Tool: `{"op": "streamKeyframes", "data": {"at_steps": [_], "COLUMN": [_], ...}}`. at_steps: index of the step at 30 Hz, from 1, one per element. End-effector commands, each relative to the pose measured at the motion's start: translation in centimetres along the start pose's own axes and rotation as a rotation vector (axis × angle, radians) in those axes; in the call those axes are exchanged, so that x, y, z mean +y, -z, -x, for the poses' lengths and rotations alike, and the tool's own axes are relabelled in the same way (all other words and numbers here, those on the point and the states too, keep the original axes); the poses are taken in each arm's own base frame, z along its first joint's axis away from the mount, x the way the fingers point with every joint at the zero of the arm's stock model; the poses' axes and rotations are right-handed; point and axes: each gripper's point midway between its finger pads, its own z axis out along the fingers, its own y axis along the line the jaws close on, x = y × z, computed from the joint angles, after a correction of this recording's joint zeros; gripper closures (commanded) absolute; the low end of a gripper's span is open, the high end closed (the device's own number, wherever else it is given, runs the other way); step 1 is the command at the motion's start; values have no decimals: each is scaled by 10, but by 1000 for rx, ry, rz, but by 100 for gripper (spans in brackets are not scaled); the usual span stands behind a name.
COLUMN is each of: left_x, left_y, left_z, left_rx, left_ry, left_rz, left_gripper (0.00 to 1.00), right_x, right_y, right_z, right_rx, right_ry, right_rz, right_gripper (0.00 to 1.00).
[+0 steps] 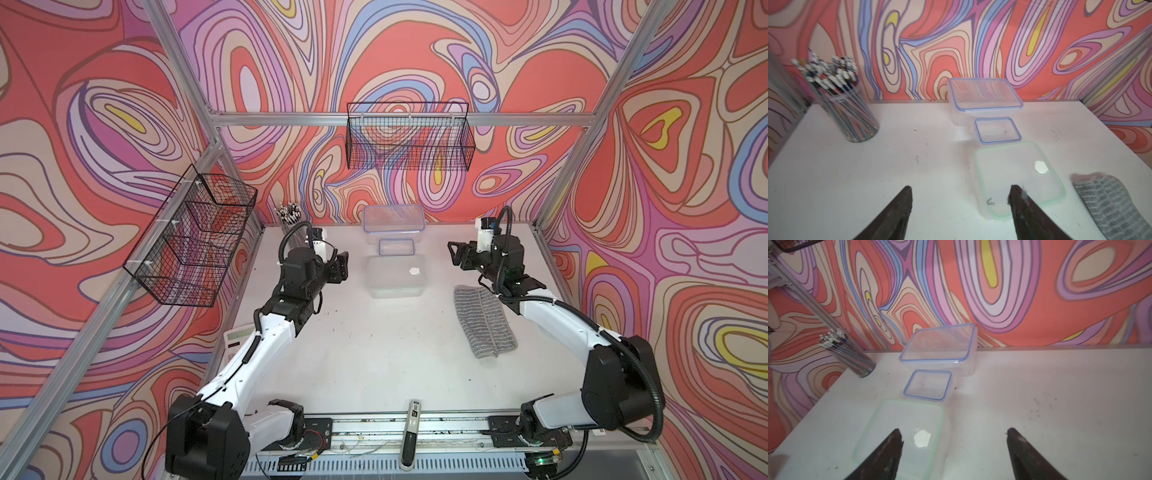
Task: Wipe the insides of the lunch boxes
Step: Open the fastener of the lunch box.
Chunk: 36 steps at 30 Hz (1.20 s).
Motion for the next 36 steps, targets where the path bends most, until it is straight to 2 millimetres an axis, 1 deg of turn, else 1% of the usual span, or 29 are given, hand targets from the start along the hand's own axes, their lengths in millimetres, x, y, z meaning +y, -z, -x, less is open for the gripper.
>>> {"op": "streamKeyframes", "data": {"at_steps": [1, 3, 6, 9, 10, 11, 14, 18, 21, 26, 29, 32, 36], "left_x": [-14, -21, -33, -48, -53, -58, -66, -69, -70, -76, -81, -85, -83], "left_y": [-17, -25, -37, -49, -52, -56, -68, -82, -90, -99, -103, -107, -111], "left_z": [-33, -41, -49, -56, -57, -61, -74, -90, -98, -107, -110, -116, -125], "left_rx": [157, 192, 226, 263, 273, 291, 346, 402, 420, 442, 445, 459, 480], "left_ry": [110, 142, 179, 189, 182, 170, 131, 116, 118, 98, 93, 81, 72], "left_rz": [-74, -106, -148, -181, -189, -189, -175, -153, -143, -138, -142, -143, -124], "left_gripper": [25, 27, 27, 28, 28, 28, 29, 30, 30, 30, 31, 32, 32], "right_x": [22, 29, 32, 29, 30, 24, 20, 16, 12, 8, 10, 12, 15], "right_y": [-20, -28, -41, -51, -51, -58, -63, -67, -68, -70, -72, -73, -76], "right_z": [-36, -43, -58, -73, -71, -83, -92, -97, -102, -113, -118, -118, -120], "right_rx": [91, 85, 70, 54, 32, 42, 24, -27, -66, -112, -130, -141, -135], "right_ry": [-240, -309, -426, -530, -561, -593, -661, -750, -818, -919, -945, -956, -967], "right_rz": [146, 175, 213, 243, 261, 252, 268, 300, 326, 343, 354, 362, 357], "right_gripper": [19, 19, 19, 22, 23, 25, 26, 28, 31, 35, 36, 36, 36]}}
